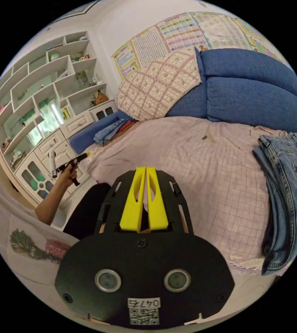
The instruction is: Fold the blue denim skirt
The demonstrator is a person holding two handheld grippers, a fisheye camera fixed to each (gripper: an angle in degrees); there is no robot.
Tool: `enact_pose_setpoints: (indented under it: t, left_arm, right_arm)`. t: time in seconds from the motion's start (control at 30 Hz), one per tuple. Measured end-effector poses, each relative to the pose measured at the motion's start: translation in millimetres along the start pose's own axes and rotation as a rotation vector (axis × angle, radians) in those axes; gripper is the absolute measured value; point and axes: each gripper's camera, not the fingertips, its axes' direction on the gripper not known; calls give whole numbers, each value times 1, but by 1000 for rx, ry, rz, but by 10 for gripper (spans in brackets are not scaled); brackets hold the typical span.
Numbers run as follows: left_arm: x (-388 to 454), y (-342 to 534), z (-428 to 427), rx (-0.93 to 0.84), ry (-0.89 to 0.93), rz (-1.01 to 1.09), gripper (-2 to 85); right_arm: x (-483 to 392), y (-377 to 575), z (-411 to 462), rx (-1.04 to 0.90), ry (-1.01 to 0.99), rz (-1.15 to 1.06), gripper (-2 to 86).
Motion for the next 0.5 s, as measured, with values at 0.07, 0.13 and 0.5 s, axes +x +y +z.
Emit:
enact_pose_setpoints:
  t: [0.07, 0.13, 0.5]
  left_arm:
    - [-39, -34, 22, -33, -20, 17, 62]
    - [-78, -86, 60, -143, 43, 78, 57]
    - [-227, -223, 41, -247, 19, 57, -4]
  right_arm:
    - [-6, -6, -2, -20, 22, -5, -12]
    - [-12, -14, -7, -22, 53, 2, -12]
    - [-33, -47, -12, -42, 57, 83, -12]
